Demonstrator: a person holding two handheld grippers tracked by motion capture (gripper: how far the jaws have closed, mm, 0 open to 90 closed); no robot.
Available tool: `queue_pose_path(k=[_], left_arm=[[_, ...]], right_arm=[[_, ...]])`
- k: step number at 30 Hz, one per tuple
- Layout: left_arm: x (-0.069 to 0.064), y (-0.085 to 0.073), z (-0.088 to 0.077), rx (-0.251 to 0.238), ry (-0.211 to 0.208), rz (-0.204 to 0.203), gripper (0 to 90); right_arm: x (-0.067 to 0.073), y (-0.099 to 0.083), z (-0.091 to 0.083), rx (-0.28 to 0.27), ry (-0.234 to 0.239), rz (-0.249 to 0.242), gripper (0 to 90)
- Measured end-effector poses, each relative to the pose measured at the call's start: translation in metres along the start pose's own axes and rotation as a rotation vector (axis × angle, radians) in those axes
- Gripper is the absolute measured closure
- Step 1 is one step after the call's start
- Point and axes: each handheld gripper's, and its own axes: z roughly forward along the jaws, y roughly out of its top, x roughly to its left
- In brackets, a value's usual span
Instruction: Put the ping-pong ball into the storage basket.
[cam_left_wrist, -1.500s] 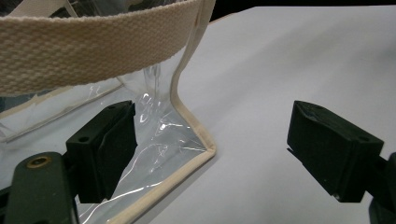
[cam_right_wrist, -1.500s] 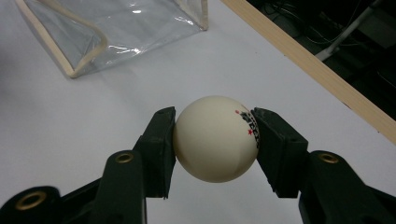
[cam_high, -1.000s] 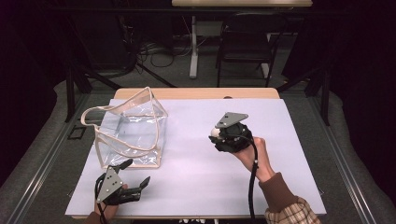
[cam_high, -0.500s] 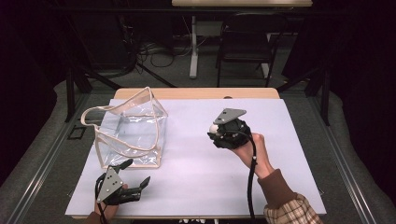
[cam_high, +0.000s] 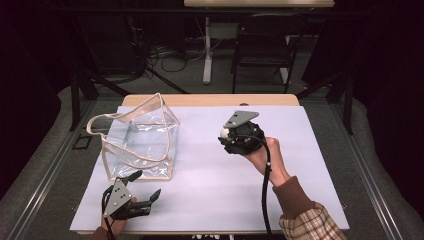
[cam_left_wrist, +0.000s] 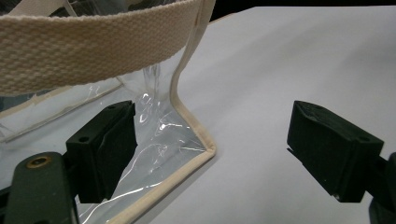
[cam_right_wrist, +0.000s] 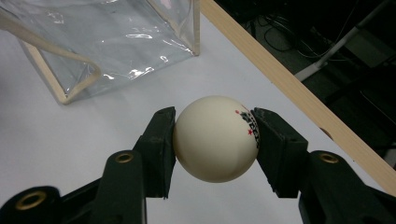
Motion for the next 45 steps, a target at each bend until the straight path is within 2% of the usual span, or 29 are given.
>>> queue_pose_path(k=[45], left_arm=[[0.000,0.000,0.000,0.000,-0.004,0.000,15.8]], right_arm=[[-0.001,0.038,0.005,-0.004,-0.008,-0.039,50.8]])
